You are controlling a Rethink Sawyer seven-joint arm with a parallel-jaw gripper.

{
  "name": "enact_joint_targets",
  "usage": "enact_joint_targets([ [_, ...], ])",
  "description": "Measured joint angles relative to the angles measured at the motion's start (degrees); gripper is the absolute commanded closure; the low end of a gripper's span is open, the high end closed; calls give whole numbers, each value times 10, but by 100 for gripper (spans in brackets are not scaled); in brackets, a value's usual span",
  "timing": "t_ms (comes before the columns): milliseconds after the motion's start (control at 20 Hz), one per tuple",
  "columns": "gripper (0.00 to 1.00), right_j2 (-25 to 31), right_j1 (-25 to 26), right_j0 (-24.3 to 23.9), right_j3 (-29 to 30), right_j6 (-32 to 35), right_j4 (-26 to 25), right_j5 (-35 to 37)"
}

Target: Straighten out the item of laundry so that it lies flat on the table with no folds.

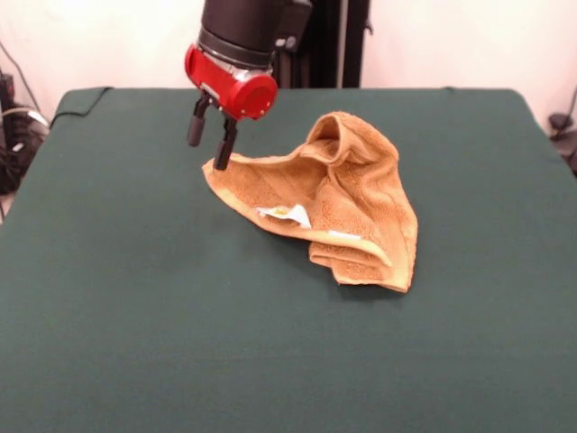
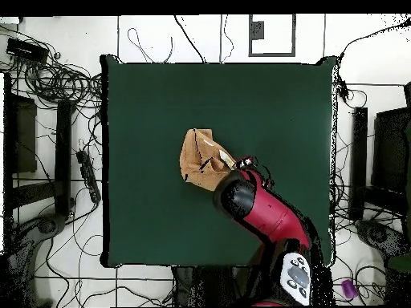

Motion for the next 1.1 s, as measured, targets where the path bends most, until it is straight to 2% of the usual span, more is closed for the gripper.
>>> enact_joint_targets([
  [350,0,-2,20,11,0,0,21,0],
  [850,0,-11,47,59,-6,0,82,0],
  [1100,0,-11,51,59,-6,0,91,-5],
])
